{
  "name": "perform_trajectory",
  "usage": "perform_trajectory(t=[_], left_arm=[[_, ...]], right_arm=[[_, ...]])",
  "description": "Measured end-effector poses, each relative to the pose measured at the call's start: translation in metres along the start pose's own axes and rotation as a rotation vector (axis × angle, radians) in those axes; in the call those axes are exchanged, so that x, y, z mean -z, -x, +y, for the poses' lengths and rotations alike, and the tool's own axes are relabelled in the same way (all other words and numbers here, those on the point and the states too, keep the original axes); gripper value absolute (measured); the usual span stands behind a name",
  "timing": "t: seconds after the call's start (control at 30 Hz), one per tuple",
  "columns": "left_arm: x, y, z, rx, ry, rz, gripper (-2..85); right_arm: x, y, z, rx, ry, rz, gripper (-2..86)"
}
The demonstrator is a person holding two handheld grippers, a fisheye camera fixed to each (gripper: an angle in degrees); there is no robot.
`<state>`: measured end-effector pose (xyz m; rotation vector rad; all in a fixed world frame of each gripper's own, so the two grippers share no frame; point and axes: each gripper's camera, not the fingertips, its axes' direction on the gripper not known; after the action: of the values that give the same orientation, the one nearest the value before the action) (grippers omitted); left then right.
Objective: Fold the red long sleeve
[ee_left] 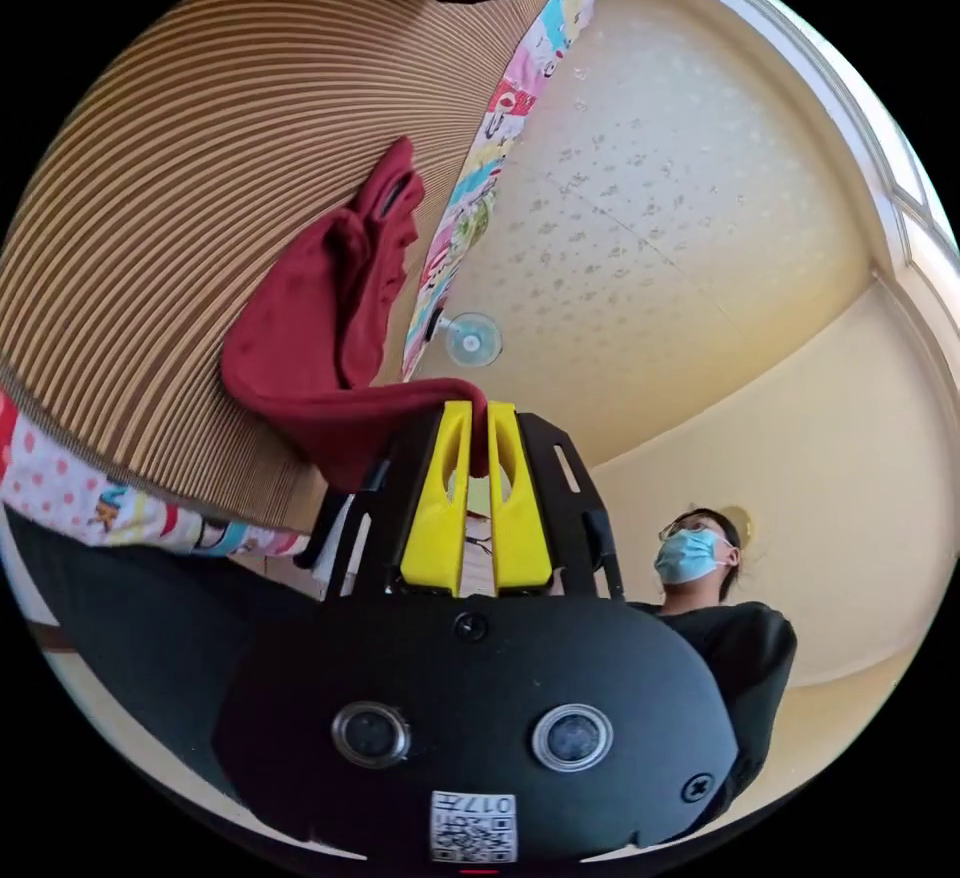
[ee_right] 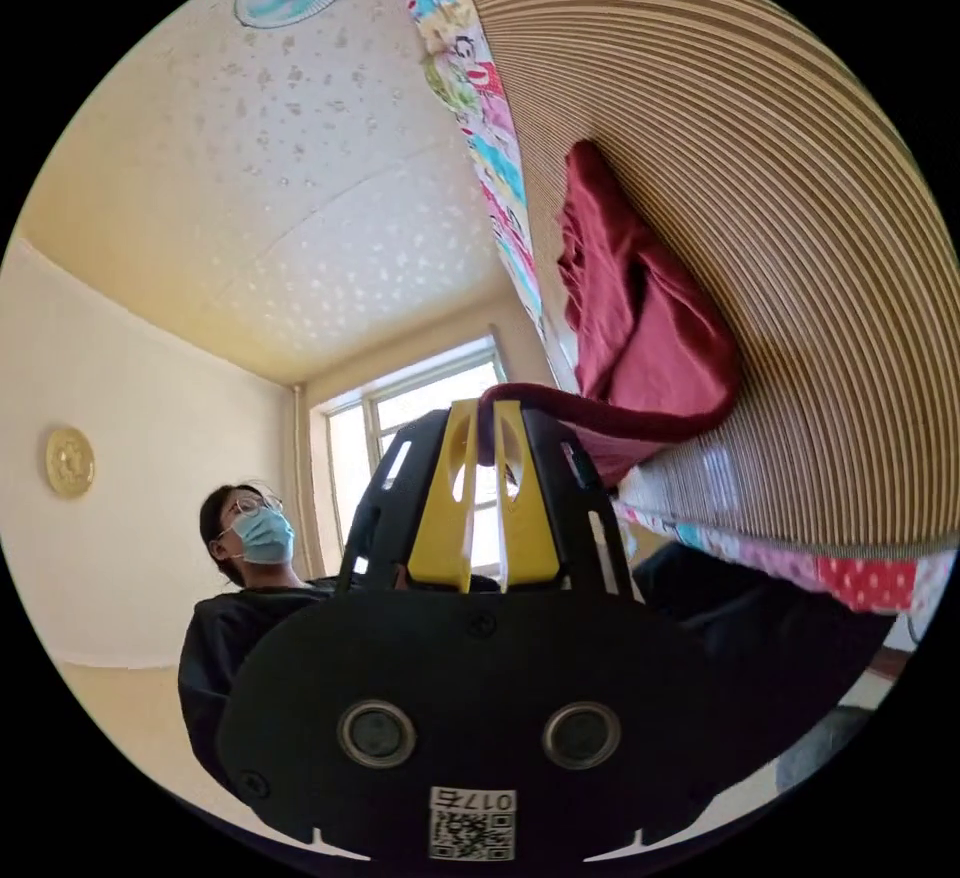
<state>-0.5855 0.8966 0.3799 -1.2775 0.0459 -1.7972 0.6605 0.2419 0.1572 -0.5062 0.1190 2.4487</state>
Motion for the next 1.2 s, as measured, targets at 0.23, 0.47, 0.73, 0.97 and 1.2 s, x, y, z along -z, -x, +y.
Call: perform_trajectory(t=[0.23,0.47,0.73,0.97,1.2], left_arm=[[-0.093,-0.032,-0.152,-0.088,0.028,-0.102,3.6],[-0.121,-0.058,-0.210,-0.257,0.006,-0.413,11.3],[-0.112,0.013,-0.109,-0.166,0.105,-0.800,18.2],[-0.193,0.046,-0.080,-0.202,0.333,-1.020,12.4],[-0.211,0.005,-0.076,-0.275,0.325,-0.896,4.6]], right_arm=[[-0.107,0.021,-0.173,0.045,-0.135,0.092,3.7],[-0.196,0.035,-0.189,0.184,-0.129,0.451,3.3],[-0.281,-0.051,-0.100,0.282,0.081,1.144,1.5],[-0.297,-0.110,-0.083,0.298,0.105,1.374,0.5],[-0.304,-0.126,-0.064,0.221,0.167,1.368,0.4]])
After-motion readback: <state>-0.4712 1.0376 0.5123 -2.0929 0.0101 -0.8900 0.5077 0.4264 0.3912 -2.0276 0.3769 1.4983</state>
